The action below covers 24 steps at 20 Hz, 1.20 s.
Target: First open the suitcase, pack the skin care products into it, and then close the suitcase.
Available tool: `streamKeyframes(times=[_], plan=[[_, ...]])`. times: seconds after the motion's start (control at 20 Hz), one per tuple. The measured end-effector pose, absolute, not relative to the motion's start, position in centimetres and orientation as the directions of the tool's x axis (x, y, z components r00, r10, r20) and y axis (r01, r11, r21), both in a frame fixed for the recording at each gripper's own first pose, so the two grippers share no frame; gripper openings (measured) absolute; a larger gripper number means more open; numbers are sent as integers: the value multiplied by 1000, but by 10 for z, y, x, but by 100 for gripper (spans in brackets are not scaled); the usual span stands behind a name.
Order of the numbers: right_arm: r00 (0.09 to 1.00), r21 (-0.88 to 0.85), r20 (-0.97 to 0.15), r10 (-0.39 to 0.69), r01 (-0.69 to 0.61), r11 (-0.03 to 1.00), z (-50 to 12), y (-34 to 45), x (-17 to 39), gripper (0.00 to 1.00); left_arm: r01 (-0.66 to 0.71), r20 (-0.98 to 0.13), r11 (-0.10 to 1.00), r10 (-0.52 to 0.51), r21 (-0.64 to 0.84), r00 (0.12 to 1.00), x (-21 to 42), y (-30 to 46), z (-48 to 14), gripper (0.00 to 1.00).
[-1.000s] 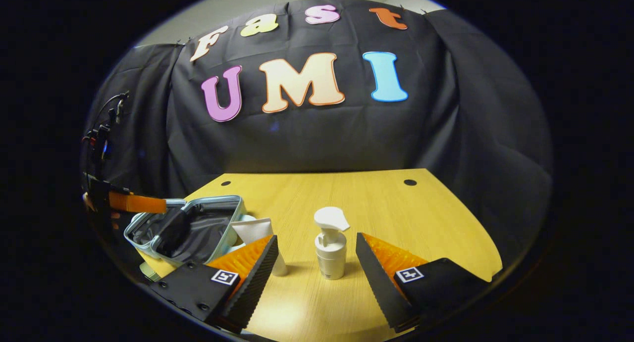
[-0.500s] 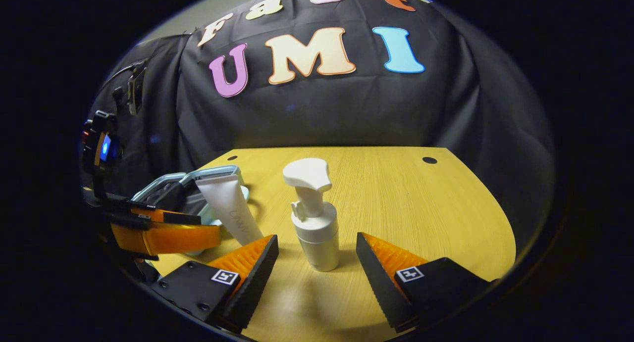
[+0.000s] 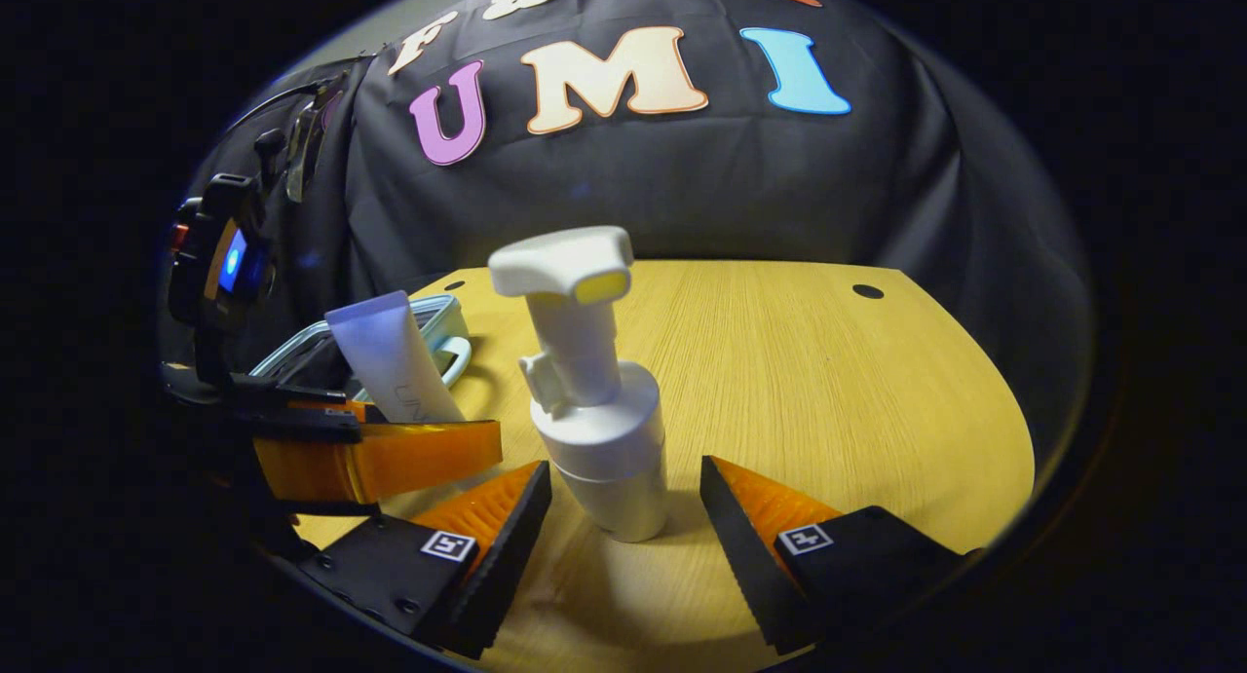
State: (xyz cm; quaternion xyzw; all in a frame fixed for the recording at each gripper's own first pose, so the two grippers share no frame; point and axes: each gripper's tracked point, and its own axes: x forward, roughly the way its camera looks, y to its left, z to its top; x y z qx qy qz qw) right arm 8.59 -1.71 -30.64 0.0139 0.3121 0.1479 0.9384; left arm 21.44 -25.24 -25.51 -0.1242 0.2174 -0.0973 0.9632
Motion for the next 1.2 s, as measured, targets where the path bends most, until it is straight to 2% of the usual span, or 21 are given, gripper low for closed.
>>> streamKeyframes(times=[0.15, 0.2, 0.25, 0.4, 0.55, 0.6, 0.65, 0.75, 0.8, 0.85, 0.95, 1.0, 1.05, 1.1, 1.2], plan=[[759, 126, -586, 283, -260, 957, -311, -14, 88, 80, 120, -421, 955, -230, -272, 877, 220, -248, -261, 61], [757, 127, -588, 286, -263, 956, -313, -12, 89, 72, 126, -421, 954, -236, -272, 876, 218, -246, -259, 52], [759, 123, -586, 283, -262, 957, -313, -12, 89, 69, 142, -426, 951, -253, -276, 868, 219, -249, -258, 42], [764, 93, -586, 270, -268, 959, -312, -12, 91, 61, 167, -419, 937, -291, -308, 860, 211, -247, -239, 41], [759, 89, -599, 254, -252, 964, -312, -14, 93, 61, 197, -378, 916, -331, -350, 865, 196, -229, -192, 41], [758, 91, -604, 249, -245, 965, -312, -15, 92, 61, 193, -370, 915, -328, -355, 869, 188, -213, -175, 38], [755, 92, -608, 244, -239, 967, -311, -16, 93, 63, 191, -370, 915, -326, -357, 870, 180, -195, -161, 43], [753, 95, -616, 230, -219, 971, -310, -18, 92, 61, 167, -384, 919, -307, -357, 871, 166, -154, -140, 43], [754, 97, -618, 223, -208, 973, -307, -19, 92, 62, 153, -401, 924, -296, -351, 867, 159, -131, -136, 40], [756, 96, -618, 216, -199, 975, -304, -20, 92, 60, 126, -434, 933, -273, -337, 859, 154, -110, -136, 43], [763, 81, -617, 196, -186, 979, -297, -23, 90, 62, 72, -505, 950, -225, -305, 833, 144, -69, -146, 38], [768, 73, -613, 184, -177, 982, -292, -23, 90, 59, 54, -540, 951, -219, -305, 813, 138, -52, -156, 41], [774, 67, -609, 172, -166, 984, -286, -25, 90, 62, 37, -567, 951, -214, -306, 795, 136, -38, -169, 41], [776, 65, -610, 160, -153, 986, -279, -25, 88, 59, 26, -602, 949, -221, -315, 767, 130, -28, -184, 41], [785, 59, -604, 137, -128, 990, -269, -26, 86, 61, 29, -660, 942, -255, -333, 707, 119, -21, -210, 41]])
